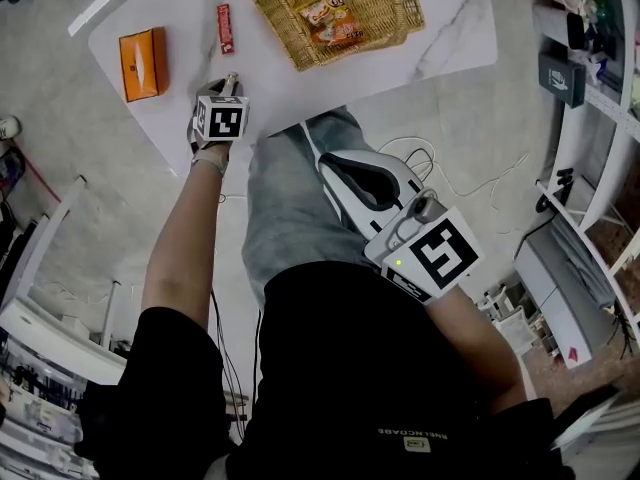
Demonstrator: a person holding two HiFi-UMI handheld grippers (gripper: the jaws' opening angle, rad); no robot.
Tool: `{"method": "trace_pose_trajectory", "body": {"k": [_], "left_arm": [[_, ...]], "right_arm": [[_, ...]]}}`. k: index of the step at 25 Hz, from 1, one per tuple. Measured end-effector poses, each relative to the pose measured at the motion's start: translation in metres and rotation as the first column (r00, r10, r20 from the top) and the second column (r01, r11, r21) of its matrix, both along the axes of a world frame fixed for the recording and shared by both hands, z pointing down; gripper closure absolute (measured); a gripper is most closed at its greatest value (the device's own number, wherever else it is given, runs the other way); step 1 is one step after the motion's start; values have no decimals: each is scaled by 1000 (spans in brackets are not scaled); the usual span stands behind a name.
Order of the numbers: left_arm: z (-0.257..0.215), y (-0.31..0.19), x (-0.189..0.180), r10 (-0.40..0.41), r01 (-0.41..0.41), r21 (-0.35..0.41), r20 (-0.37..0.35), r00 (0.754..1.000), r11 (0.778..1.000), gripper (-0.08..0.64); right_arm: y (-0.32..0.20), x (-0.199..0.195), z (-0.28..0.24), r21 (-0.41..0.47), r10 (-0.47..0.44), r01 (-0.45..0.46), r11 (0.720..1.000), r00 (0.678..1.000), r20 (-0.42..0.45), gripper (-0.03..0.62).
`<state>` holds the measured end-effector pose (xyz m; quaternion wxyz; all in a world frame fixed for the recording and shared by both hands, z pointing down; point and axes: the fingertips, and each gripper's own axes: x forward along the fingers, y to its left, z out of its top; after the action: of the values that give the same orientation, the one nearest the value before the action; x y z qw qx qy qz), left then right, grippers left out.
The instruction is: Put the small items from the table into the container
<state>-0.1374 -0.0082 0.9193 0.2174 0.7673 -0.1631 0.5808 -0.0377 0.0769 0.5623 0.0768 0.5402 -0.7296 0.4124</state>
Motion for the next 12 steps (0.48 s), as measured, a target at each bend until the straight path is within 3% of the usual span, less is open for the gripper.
{"method": "trace_pose_trajectory", "body": {"k": [12], "left_arm": [[-77, -16, 16, 18, -13, 79, -64, 998, 997, 448]], "right_arm": [[-17, 15, -45, 89, 1, 1, 996, 1000, -25, 581]]}}
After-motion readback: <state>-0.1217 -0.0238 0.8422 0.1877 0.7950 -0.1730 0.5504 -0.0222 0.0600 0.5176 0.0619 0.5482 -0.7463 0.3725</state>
